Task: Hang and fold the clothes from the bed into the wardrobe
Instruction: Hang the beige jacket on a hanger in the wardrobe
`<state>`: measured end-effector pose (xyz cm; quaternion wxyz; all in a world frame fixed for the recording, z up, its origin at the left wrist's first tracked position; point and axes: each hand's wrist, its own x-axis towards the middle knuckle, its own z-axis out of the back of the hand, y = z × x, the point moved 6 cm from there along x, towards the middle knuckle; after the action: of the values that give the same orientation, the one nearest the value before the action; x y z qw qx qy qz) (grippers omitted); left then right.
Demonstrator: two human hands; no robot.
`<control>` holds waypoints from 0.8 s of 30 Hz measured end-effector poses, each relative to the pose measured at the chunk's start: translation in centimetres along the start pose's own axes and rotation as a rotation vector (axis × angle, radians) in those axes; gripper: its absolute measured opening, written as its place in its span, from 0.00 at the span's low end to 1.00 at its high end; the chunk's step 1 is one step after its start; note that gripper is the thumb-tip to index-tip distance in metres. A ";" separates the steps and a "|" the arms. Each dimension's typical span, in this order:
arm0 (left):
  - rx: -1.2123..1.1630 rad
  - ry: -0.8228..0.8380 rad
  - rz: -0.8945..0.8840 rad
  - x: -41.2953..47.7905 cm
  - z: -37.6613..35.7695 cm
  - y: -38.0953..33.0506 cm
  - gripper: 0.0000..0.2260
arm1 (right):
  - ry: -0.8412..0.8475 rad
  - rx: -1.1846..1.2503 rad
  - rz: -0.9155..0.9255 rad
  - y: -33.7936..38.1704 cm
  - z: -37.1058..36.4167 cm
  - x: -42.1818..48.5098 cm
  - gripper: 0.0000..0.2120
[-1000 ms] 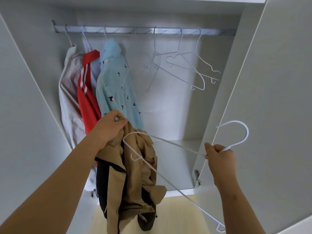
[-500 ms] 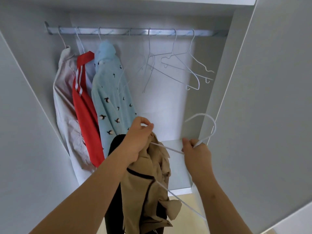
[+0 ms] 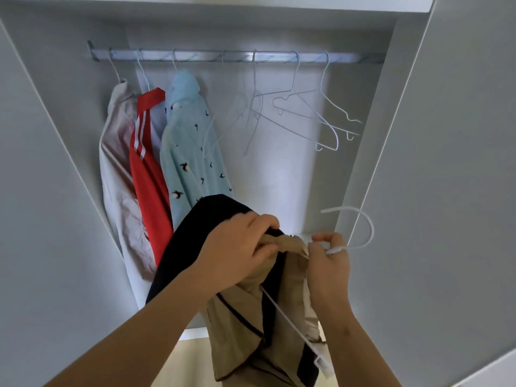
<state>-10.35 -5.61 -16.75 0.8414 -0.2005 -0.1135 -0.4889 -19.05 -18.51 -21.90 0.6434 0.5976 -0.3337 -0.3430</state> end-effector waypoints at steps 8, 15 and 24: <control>0.287 -0.097 -0.177 0.6 0.0 -0.7 0.16 | 0.101 -0.027 0.106 2.0 -0.1 0.5 0.10; 0.031 -0.145 -0.018 1.5 0.7 0.0 0.16 | -0.061 -0.148 0.416 4.2 1.8 1.2 0.11; -0.158 -0.383 0.153 2.1 4.8 3.4 0.09 | -0.190 -0.114 0.019 -4.3 4.8 1.9 0.10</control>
<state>-6.30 -3.59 -12.44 0.8206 -0.3631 -0.2172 -0.3841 -22.24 -22.95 -25.81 0.6451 0.5217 -0.3788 -0.4102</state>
